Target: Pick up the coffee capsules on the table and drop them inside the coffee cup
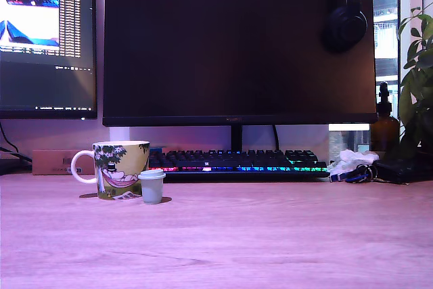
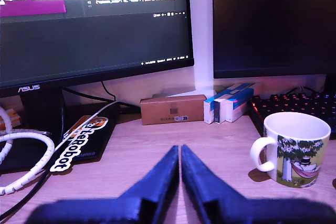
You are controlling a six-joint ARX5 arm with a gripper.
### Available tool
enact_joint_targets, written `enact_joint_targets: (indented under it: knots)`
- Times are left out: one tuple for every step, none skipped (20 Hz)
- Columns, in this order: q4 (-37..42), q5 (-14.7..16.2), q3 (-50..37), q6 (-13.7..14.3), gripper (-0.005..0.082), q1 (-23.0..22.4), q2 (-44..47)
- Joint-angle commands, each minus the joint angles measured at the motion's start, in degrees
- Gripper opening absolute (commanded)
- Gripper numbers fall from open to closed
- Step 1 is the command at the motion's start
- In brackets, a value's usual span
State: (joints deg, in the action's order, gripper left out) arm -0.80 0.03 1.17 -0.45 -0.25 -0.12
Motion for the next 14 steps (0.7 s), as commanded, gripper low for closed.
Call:
enact_joint_targets:
  knots:
    - [-0.4,11.1,-0.7,-3.1,-0.0021,3.3,7.5]
    - [-0.4,11.0,-0.7,-3.1,-0.0021,3.3,7.5]
    - [-0.4,11.1,-0.7,-3.1,-0.0021,3.3,7.5]
    - [-0.4,11.0,-0.7,-3.1,-0.0021,3.3,7.5]
    - [-0.4,11.1,-0.7,-3.1,-0.0021,3.3,7.5]
    - [-0.2,11.9,-0.7,-3.1,-0.0021,3.2,7.5]
    - [0.6,12.7,-0.7,-3.9,-0.0021,3.1,7.5]
    - [1.6,14.5,-0.7,-5.4,-0.0021,3.1,7.5]
    - [2.7,15.7,-0.7,-7.1,-0.0021,3.1,7.5]
    - [3.8,16.3,-0.7,-7.8,-0.0021,3.1,7.5]
    - [4.9,18.3,-0.7,-10.6,-0.0021,3.1,7.5]
    - [5.6,20.5,-0.7,-11.6,-0.0021,3.0,7.6]
    - [5.6,21.9,-0.5,-11.6,-0.0021,2.6,7.6]
    - [5.6,22.6,-0.4,-12.0,-0.0021,2.0,7.6]
